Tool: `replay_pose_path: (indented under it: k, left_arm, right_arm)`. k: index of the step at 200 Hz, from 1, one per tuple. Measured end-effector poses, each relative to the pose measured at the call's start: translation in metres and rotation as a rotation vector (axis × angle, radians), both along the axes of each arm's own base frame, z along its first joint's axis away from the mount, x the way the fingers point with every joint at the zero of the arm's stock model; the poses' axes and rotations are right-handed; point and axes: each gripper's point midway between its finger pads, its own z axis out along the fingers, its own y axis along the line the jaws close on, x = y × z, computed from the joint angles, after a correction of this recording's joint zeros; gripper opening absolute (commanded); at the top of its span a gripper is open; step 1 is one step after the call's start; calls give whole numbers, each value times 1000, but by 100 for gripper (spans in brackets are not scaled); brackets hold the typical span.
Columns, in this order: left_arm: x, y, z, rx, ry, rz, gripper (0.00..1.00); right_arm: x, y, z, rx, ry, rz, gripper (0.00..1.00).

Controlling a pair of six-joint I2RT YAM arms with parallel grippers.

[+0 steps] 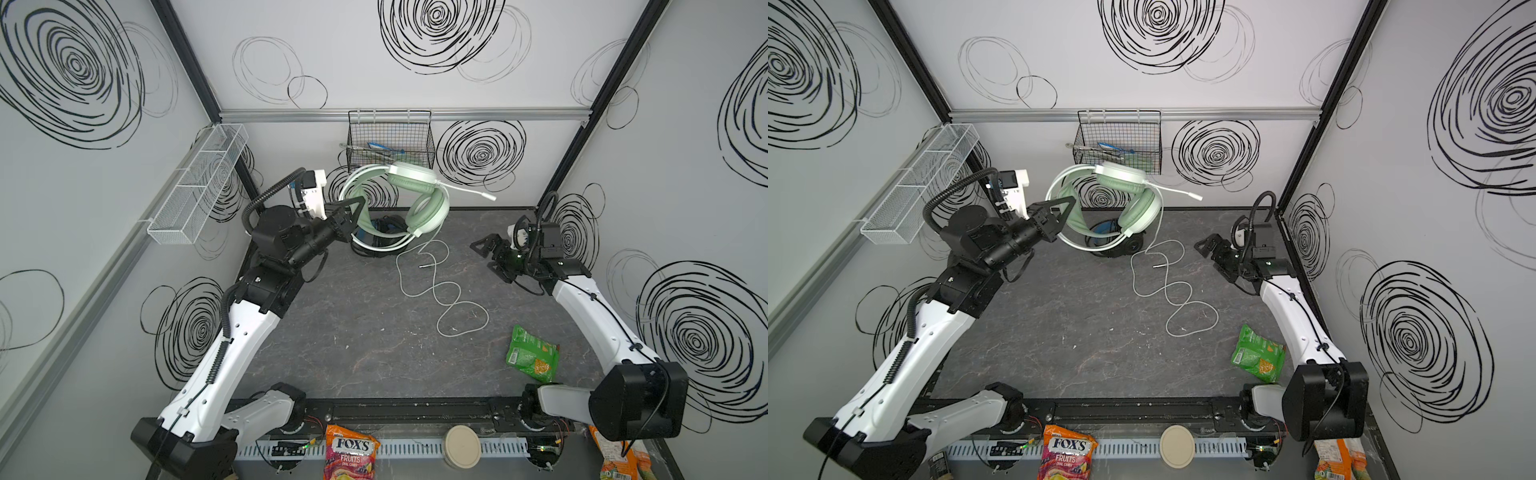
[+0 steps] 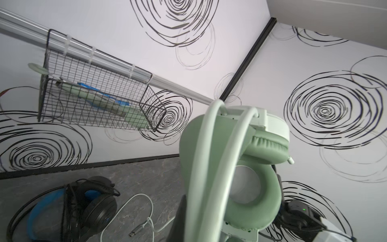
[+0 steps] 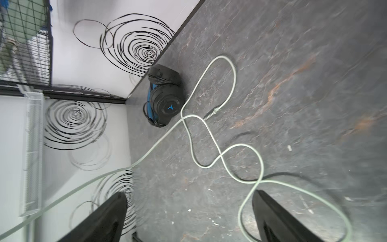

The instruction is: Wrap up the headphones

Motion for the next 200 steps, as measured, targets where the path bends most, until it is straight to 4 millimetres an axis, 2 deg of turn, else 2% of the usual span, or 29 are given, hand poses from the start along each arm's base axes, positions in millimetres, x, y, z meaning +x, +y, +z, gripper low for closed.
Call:
replay_pose_path:
  k: [21, 41, 63, 78, 115, 155, 200]
  left_arm:
    - [-6, -14, 25, -26, -48, -46, 0]
    - [-12, -25, 35, -38, -71, -81, 0]
    - [-17, -35, 34, -40, -67, -117, 0]
    - [-19, -41, 32, -38, -62, -136, 0]
    - [-26, -52, 32, -38, -60, -172, 0]
    - [-30, -56, 32, -37, -61, -193, 0]
    - [-33, -58, 30, -34, -60, -207, 0]
  right_arm:
    - [-3, 7, -10, 100, 57, -27, 97]
    - [-6, 12, -20, 183, 116, -56, 97]
    - [-9, 17, -31, 241, 173, -90, 97]
    - [-9, 21, -32, 272, 189, -103, 97]
    - [2, 30, -34, 322, 204, -117, 97]
    - [11, 47, -56, 336, 276, -112, 97]
    - [16, 62, -55, 358, 277, -89, 98]
